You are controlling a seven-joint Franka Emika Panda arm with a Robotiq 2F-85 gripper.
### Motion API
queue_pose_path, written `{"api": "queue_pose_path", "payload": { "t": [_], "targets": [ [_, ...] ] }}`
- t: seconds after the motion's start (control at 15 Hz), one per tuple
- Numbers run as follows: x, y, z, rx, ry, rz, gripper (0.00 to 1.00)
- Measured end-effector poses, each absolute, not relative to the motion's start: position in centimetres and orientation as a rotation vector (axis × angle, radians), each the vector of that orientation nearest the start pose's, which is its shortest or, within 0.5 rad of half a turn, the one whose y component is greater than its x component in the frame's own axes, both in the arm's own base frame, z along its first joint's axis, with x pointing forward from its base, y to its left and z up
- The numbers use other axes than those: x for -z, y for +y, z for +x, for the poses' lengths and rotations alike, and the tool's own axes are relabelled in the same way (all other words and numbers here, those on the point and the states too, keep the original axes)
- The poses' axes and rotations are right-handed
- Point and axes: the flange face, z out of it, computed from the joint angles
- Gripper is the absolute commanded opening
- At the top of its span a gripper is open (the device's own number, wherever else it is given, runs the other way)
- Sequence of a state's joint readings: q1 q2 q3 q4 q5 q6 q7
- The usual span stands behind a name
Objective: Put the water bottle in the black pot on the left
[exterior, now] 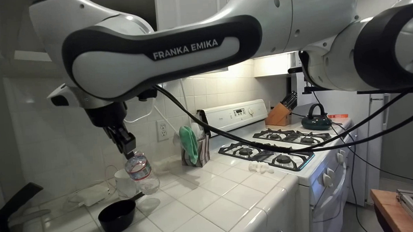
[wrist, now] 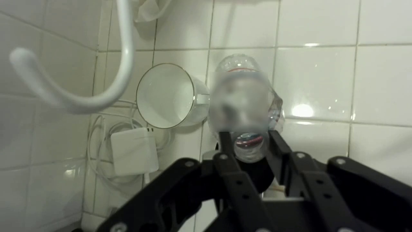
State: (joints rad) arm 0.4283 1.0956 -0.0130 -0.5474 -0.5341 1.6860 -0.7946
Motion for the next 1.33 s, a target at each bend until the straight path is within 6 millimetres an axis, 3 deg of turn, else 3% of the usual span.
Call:
{"api": "queue_pose_path", "payload": {
  "t": [0.53, 0.87, 1.33],
  "targets": [
    [-39.0, 28.0, 76.7, -0.251, 1.437, 2.363, 0.08],
    [-40.7, 28.3, 76.9, -0.354, 1.376, 2.4, 0.08],
    [-44.3, 30.1, 76.3, -0.514, 1.4, 2.445, 0.08]
  ]
}}
